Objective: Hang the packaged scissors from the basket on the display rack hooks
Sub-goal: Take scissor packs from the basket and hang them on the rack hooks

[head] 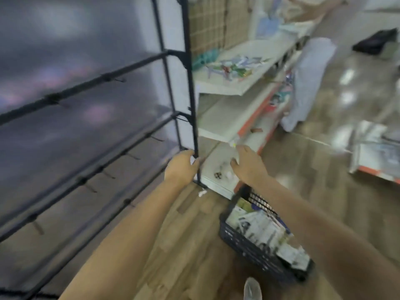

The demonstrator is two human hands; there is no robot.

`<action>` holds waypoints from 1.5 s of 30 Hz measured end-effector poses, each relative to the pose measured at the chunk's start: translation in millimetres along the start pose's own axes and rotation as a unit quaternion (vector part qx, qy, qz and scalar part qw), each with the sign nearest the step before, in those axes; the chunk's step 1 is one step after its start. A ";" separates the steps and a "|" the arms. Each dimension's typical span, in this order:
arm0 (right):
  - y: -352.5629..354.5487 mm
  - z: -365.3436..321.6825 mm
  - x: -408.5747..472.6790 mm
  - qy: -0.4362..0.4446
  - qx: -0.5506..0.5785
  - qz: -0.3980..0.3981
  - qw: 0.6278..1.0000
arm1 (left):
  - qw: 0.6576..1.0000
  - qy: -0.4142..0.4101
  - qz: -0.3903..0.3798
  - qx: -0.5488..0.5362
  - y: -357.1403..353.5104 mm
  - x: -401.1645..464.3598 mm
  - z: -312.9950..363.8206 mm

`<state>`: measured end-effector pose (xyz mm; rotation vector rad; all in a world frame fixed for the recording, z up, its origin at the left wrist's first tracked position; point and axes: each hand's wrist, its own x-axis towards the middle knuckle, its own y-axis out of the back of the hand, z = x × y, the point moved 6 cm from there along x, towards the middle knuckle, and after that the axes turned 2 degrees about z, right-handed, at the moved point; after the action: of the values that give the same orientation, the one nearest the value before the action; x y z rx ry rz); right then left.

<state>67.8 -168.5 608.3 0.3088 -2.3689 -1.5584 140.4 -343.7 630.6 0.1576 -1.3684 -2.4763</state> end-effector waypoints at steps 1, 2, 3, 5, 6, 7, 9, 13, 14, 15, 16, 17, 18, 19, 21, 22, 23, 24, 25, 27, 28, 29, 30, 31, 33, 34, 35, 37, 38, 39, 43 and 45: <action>0.4 26.0 -1.1 -0.022 0.006 -0.001 1.000 | 1.000 -0.006 -0.013 0.005 -17.8 7.5 11.3; 0.5 51.9 -2.0 -0.043 0.013 -0.001 0.999 | 1.000 -0.007 -0.029 0.010 -36.3 14.8 22.6; -0.2 78.0 -2.8 -0.062 0.017 -0.002 0.998 | 0.999 -0.010 -0.045 0.011 -56.6 22.7 33.0; -1.6 128.9 -5.6 -0.102 0.015 -0.013 0.995 | 0.996 -0.015 -0.083 0.012 -99.5 35.4 55.9; -3.8 154.2 -8.1 -0.124 0.014 -0.021 0.992 | 0.995 -0.015 -0.102 0.010 -122.9 40.5 66.5; -6.3 178.4 -11.0 -0.143 0.013 -0.032 0.989 | 0.993 -0.016 -0.119 0.009 -144.7 44.8 78.4; -13.5 223.3 -19.9 -0.178 0.018 -0.052 0.983 | 0.988 -0.013 -0.156 0.014 -189.9 50.8 99.0; -43.8 315.5 -47.1 -0.264 0.026 -0.075 0.961 | 0.975 -0.039 -0.217 0.028 -276.9 51.0 129.3; -52.5 336.4 -56.0 -0.287 0.022 -0.075 0.955 | 0.970 -0.040 -0.236 0.031 -299.4 48.8 131.0; -62.1 356.0 -65.1 -0.308 0.024 -0.075 0.948 | 0.967 -0.038 -0.252 0.027 -321.4 46.2 131.2; -72.9 374.1 -75.2 -0.330 0.033 -0.075 0.941 | 0.960 -0.032 -0.276 0.027 -344.8 42.0 129.3; -84.4 391.5 -84.8 -0.351 0.042 -0.075 0.932 | 0.955 -0.038 -0.292 0.034 -366.3 38.5 128.5; -97.0 406.6 -94.1 -0.368 0.046 -0.072 0.926 | 0.948 -0.052 -0.310 0.051 -388.0 35.7 126.7; -110.7 420.4 -102.2 -0.376 0.045 -0.069 0.923 | 0.940 -0.076 -0.324 0.070 -410.8 33.3 123.8; -139.9 442.2 -115.2 -0.375 0.045 -0.065 0.924 | 0.924 -0.114 -0.351 0.104 -452.7 28.5 117.1; -154.9 451.1 -121.3 -0.380 0.049 -0.061 0.922 | 0.915 -0.128 -0.365 0.115 -472.4 25.7 112.9; -170.7 458.7 -127.5 -0.387 0.054 -0.061 0.918 | 0.907 -0.139 -0.377 0.122 -492.1 22.9 106.5; -187.4 464.6 -134.2 -0.395 0.061 -0.065 0.914 | 0.900 -0.145 -0.391 0.128 -511.1 19.0 98.4; -203.8 469.9 -140.6 -0.405 0.066 -0.069 0.909 | 0.893 -0.152 -0.403 0.131 -529.8 14.8 89.9; -241.9 478.1 -153.5 -0.427 0.093 -0.074 0.896 | 0.876 -0.158 -0.431 0.145 -566.8 5.8 67.8; -260.8 480.5 -158.1 -0.434 0.107 -0.079 0.891 | 0.869 -0.154 -0.445 0.150 -584.3 2.2 55.4; -279.4 482.8 -162.6 -0.440 0.112 -0.089 0.887 | 0.865 -0.152 -0.452 0.154 -600.7 -0.7 43.3; -296.2 485.2 -165.4 -0.443 0.113 -0.098 0.884 | 0.861 -0.148 -0.460 0.159 -616.5 -3.1 32.0; -312.6 487.6 -166.7 -0.449 0.117 -0.109 0.879 | 0.859 -0.144 -0.464 0.160 -631.5 -4.1 21.3; -346.3 490.7 -166.4 -0.460 0.136 -0.130 0.868 | 0.857 -0.120 -0.476 0.155 -658.2 -5.2 0.4; -361.5 492.6 -164.5 -0.464 0.146 -0.137 0.863 | 0.859 -0.107 -0.477 0.149 -671.2 -4.6 -9.5; -377.3 495.5 -161.5 -0.467 0.156 -0.140 0.859 | 0.861 -0.098 -0.477 0.147 -685.0 -3.1 -19.3; -405.2 500.4 -152.9 -0.469 0.179 -0.142 0.853 | 0.862 -0.082 -0.476 0.152 -710.5 1.6 -35.3; -419.3 503.2 -147.9 -0.473 0.194 -0.140 0.848 | 0.864 -0.074 -0.475 0.151 -722.5 5.2 -41.7; -433.7 506.4 -143.6 -0.479 0.211 -0.137 0.841 | 0.867 -0.067 -0.471 0.147 -733.6 9.4 -47.2; -483.6 525.6 -125.4 -0.505 0.259 -0.117 0.815 | 0.882 -0.049 -0.448 0.136 -772.1 27.4 -64.1; -502.0 533.8 -119.5 -0.517 0.277 -0.112 0.802 | 0.894 -0.027 -0.430 0.122 -785.2 35.3 -71.4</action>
<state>1.4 132.1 -67.3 -0.2675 -3.7695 -1.1986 -42.6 -21.9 -66.4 0.9426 -1.9366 -2.9532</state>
